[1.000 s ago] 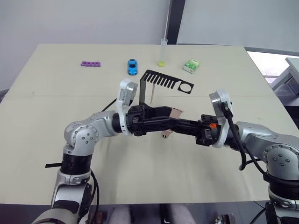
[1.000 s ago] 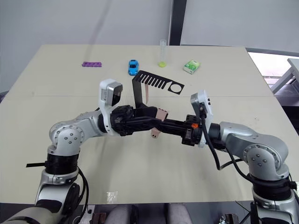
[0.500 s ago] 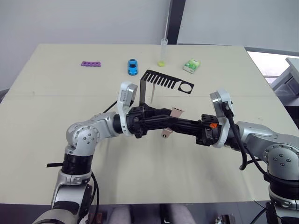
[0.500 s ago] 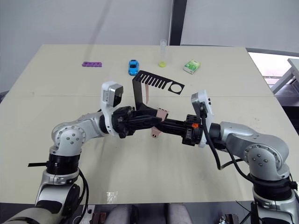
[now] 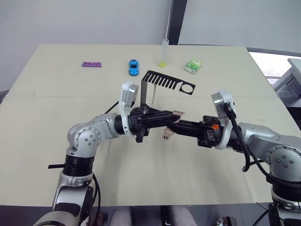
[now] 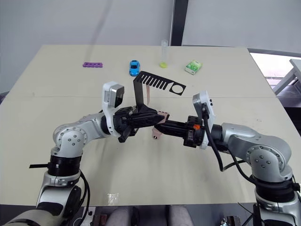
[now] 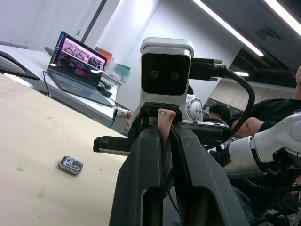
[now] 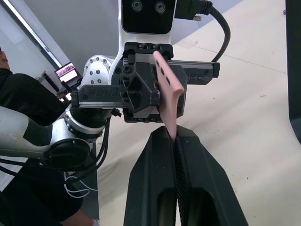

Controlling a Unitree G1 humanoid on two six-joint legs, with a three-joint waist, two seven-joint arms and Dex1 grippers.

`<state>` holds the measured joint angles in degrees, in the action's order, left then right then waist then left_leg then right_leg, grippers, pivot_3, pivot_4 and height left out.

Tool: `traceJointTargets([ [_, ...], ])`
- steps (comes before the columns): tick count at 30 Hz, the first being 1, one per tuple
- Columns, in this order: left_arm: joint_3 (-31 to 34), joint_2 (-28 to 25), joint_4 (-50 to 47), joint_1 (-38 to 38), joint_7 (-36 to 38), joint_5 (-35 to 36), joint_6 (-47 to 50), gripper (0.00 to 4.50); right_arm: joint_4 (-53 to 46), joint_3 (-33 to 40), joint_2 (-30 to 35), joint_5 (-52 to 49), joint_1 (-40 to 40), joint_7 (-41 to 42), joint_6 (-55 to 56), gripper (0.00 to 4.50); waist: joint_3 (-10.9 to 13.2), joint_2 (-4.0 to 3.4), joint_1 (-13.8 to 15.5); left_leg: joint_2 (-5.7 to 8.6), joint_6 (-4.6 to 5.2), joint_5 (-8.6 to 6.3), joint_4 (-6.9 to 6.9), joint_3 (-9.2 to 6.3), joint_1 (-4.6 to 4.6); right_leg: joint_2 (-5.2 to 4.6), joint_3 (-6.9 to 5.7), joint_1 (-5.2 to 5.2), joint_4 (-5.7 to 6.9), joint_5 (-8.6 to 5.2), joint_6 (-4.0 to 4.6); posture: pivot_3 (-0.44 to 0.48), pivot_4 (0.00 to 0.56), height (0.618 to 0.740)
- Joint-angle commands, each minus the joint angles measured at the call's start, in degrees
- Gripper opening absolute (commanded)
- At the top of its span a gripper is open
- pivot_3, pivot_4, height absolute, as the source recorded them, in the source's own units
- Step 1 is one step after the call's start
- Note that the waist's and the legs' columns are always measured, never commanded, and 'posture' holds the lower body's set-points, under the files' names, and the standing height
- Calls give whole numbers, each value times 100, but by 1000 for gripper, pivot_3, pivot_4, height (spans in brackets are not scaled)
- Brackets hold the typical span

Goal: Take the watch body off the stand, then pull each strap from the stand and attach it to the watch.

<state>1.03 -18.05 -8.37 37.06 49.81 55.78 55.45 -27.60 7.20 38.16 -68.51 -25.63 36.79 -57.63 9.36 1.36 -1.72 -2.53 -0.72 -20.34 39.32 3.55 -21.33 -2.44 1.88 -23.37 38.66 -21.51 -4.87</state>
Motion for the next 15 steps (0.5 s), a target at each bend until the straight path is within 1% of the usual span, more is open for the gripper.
traceJointTargets([
  [1, -76, 27, -185, -4, 30, -12, -93, 283, -98, 155, 86, -108, -93, -46, 52, 0, 0, 0, -4, 0, 0, 0, 0, 0, 0, 0, 0, 0, 1, 0, 0, 0, 150, 740],
  [15, -246, 5, -180, -77, 111, -208, -243, 283, -128, 160, 78, -151, -111, -85, 48, 0, 0, 0, -3, 0, 0, 0, 0, 0, 0, 0, 0, 0, -1, 0, 0, 0, 150, 740],
])
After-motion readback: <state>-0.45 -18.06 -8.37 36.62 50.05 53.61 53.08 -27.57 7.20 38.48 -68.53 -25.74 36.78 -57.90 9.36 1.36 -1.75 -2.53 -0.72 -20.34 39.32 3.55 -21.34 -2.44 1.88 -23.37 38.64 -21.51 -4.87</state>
